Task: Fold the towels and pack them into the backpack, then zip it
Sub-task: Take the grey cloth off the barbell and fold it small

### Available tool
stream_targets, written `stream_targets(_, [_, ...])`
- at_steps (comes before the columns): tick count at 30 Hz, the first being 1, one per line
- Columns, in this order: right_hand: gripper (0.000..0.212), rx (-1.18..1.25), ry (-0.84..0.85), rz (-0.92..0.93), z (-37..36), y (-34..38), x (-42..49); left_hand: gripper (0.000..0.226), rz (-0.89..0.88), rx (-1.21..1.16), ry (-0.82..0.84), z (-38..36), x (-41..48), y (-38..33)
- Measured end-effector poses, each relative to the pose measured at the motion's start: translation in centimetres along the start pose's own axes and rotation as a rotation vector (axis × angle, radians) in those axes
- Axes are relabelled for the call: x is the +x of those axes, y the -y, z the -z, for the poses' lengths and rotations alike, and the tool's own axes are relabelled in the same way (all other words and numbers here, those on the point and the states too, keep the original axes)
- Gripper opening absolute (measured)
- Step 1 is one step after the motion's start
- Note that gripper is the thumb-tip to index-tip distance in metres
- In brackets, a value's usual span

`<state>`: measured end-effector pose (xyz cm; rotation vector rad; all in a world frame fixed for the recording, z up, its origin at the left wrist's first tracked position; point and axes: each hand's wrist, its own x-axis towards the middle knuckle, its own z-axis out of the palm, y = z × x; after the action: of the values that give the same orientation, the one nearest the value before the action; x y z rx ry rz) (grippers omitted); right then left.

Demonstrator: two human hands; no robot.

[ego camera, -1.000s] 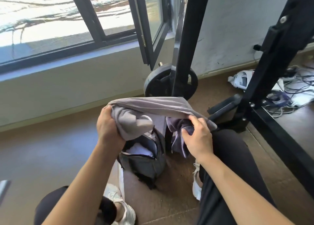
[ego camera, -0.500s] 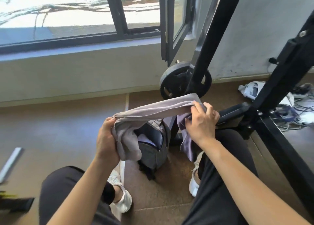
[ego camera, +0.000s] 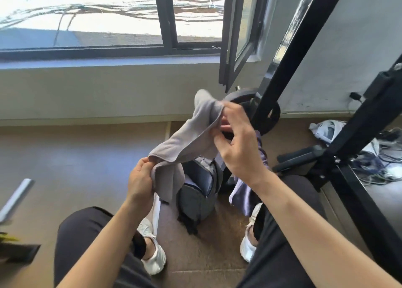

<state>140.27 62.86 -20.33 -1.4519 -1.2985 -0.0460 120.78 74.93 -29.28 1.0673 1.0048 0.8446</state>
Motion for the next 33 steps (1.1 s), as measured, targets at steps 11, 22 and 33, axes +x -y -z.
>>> stream_targets(11, [0.013, 0.16, 0.314, -0.687, -3.5, -6.8, -10.7, 0.028, 0.126, 0.536, 0.092, 3.4, 0.3, 7.1])
stream_targets(22, [0.047, 0.007, 0.229, -0.749, -1.2, -9.6, -10.7, 0.012, 0.045, 1.131, 0.153, 5.1, 0.5, 9.1])
stream_targets(33, [0.058, 0.071, 0.35, -0.924, -2.3, -10.1, -11.3, 0.018, 0.036, 0.735, -0.117, 7.0, 2.3, 9.5])
